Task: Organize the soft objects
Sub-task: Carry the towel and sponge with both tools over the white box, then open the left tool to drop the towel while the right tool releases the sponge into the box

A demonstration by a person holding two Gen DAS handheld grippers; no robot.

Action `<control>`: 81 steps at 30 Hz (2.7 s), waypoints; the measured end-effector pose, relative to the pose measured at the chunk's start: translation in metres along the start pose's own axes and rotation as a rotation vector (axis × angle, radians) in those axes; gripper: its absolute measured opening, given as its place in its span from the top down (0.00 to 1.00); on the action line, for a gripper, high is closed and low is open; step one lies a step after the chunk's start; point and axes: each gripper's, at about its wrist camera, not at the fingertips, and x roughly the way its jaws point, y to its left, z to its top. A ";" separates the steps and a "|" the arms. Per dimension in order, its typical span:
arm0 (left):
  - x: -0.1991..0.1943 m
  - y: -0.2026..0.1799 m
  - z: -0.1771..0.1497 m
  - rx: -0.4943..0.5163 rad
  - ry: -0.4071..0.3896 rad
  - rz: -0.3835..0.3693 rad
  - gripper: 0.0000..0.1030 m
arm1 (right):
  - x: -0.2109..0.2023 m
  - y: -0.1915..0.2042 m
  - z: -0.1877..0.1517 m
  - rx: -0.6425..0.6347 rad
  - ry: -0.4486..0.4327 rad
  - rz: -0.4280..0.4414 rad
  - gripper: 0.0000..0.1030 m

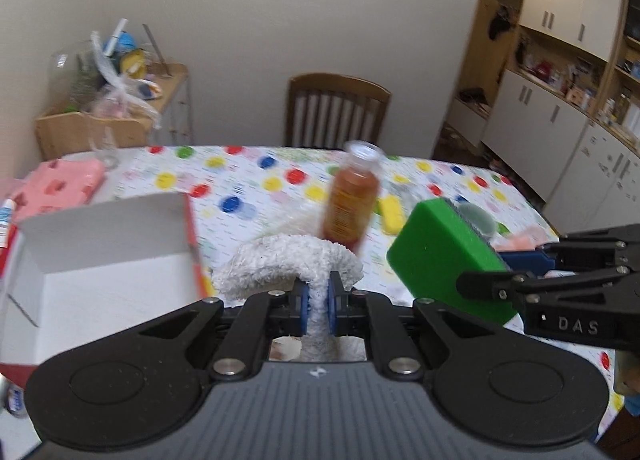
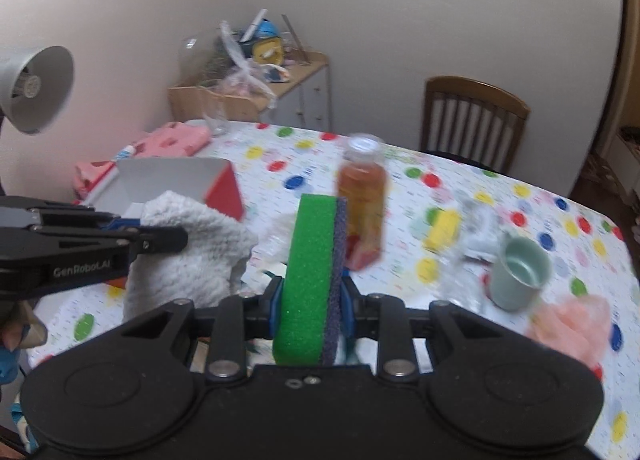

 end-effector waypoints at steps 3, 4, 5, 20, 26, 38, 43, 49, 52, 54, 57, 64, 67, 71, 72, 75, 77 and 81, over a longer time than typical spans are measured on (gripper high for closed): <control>-0.007 0.025 0.008 -0.013 -0.019 0.034 0.91 | 0.011 0.020 0.014 -0.015 -0.002 0.038 0.74; -0.008 0.033 0.010 -0.013 -0.026 0.050 0.91 | 0.014 0.027 0.018 -0.021 -0.003 0.051 0.74; -0.009 0.040 0.012 -0.012 -0.032 0.063 0.91 | 0.019 0.034 0.023 -0.028 -0.006 0.061 0.74; -0.005 0.156 0.034 -0.065 -0.068 0.212 0.91 | 0.091 0.135 0.069 -0.136 0.005 0.132 0.74; 0.017 0.185 0.028 -0.023 -0.032 0.264 0.91 | 0.124 0.163 0.079 -0.163 0.016 0.121 0.74; 0.068 0.222 -0.004 -0.013 0.093 0.262 0.91 | 0.195 0.184 0.070 -0.167 0.144 0.124 0.74; 0.086 0.226 -0.018 -0.020 0.162 0.231 0.91 | 0.213 0.192 0.063 -0.211 0.192 0.113 0.74; 0.099 0.232 -0.029 -0.043 0.224 0.198 0.91 | 0.227 0.199 0.054 -0.253 0.231 0.104 0.74; 0.104 0.231 -0.031 -0.040 0.246 0.189 0.91 | 0.230 0.203 0.050 -0.282 0.243 0.104 0.73; 0.107 0.231 -0.032 -0.046 0.258 0.181 0.91 | 0.231 0.206 0.048 -0.296 0.251 0.101 0.72; 0.111 0.233 -0.035 -0.059 0.283 0.166 0.91 | 0.234 0.207 0.046 -0.302 0.263 0.097 0.71; 0.112 0.233 -0.036 -0.069 0.300 0.174 0.91 | 0.231 0.211 0.040 -0.345 0.261 0.091 0.64; 0.110 0.233 -0.036 -0.066 0.298 0.190 0.91 | 0.226 0.209 0.040 -0.338 0.251 0.095 0.61; 0.105 0.229 -0.034 -0.054 0.281 0.200 0.89 | 0.220 0.204 0.043 -0.319 0.234 0.098 0.58; 0.103 0.227 -0.033 -0.048 0.277 0.207 0.88 | 0.218 0.203 0.044 -0.310 0.229 0.096 0.56; 0.100 0.224 -0.032 -0.037 0.270 0.212 0.88 | 0.213 0.199 0.045 -0.291 0.220 0.105 0.50; 0.097 0.222 -0.032 -0.037 0.267 0.216 0.88 | 0.208 0.198 0.045 -0.286 0.208 0.106 0.46; 0.094 0.223 -0.032 -0.052 0.266 0.204 0.60 | 0.197 0.193 0.046 -0.270 0.182 0.115 0.39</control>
